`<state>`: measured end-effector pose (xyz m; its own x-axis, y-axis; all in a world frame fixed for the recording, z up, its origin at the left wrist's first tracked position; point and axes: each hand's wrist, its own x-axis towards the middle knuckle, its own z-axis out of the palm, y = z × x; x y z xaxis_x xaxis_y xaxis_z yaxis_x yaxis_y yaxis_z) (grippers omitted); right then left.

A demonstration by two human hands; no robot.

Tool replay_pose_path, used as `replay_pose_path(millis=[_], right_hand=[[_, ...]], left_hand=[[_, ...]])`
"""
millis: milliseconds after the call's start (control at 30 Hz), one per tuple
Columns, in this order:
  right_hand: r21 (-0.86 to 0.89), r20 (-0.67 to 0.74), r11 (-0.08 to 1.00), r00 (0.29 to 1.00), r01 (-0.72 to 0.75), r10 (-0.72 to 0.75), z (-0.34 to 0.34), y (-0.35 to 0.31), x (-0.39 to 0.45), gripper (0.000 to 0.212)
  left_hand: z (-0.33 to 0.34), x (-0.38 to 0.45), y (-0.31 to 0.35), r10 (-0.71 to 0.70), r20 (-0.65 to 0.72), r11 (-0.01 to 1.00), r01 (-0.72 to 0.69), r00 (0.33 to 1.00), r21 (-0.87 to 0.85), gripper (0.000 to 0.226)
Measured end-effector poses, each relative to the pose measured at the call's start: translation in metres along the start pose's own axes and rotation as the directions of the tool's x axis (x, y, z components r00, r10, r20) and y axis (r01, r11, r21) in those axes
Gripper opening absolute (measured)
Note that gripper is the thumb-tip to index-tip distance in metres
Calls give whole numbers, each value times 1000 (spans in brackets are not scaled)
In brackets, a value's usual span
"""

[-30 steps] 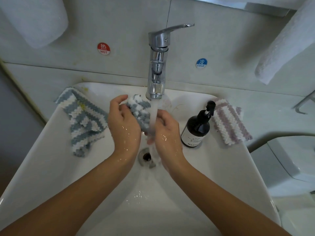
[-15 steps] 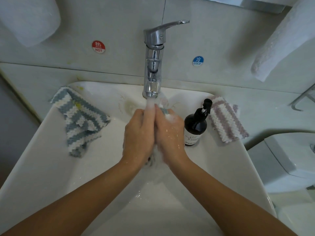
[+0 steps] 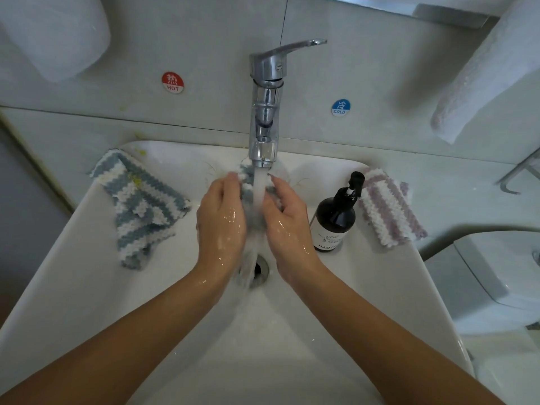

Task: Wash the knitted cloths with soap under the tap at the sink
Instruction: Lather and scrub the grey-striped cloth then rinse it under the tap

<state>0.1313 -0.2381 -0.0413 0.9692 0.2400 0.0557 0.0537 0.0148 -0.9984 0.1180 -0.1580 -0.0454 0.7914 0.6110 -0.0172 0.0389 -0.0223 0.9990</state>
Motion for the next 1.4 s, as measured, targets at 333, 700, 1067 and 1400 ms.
replay_pose_path(millis=[333, 700, 1067, 1400], right_hand=[[130, -263, 989, 960, -65, 98, 3, 1, 9, 34], [-72, -8, 989, 992, -126, 126, 2, 0, 0, 18], [-103, -147, 992, 987, -77, 62, 5, 5, 2, 32], [-67, -197, 996, 980, -51, 37, -4, 2, 5, 22]], left_hand=[[9, -4, -2, 65, -2, 997, -66, 998, -39, 37], [2, -3, 0, 108, 12, 988, -106, 994, -112, 22], [4, -5, -1, 79, 57, 997, -77, 995, -30, 17], [10, -20, -4, 112, 112, 994, -112, 987, -6, 23]])
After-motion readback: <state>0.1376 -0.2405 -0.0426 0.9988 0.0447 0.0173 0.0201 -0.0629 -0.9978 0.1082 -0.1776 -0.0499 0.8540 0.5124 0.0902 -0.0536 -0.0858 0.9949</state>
